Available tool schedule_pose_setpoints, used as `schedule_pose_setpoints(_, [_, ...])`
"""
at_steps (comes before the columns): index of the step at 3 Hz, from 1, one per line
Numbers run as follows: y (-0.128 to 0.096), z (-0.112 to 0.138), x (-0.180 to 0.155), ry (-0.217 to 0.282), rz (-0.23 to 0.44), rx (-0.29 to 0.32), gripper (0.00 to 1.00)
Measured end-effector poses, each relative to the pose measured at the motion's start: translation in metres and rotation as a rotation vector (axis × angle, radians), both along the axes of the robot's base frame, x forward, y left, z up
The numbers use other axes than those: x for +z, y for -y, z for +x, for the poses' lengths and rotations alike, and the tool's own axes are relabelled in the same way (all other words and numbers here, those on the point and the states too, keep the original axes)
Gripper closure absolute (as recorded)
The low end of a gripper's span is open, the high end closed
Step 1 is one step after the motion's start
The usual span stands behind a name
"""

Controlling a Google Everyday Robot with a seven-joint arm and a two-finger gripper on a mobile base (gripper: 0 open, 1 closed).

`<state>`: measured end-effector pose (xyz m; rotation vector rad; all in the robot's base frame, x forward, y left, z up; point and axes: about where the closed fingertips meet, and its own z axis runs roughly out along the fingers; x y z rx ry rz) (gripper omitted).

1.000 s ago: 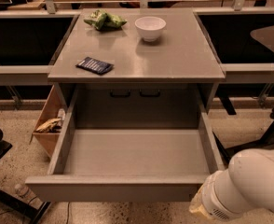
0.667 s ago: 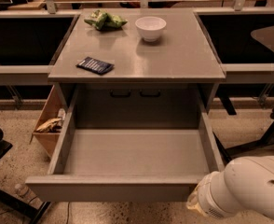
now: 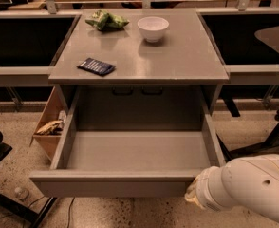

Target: Close top drawer

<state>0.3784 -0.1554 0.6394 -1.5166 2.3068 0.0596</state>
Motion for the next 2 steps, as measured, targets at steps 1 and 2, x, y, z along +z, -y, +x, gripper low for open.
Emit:
schedule_pose_setpoints(1, [0.000, -0.001, 0.000, 0.001, 0.000, 0.000, 1.00])
schedule_pose_setpoints(2, [-0.010, 0.017, 0.003, -0.006, 0.019, 0.044, 1.00])
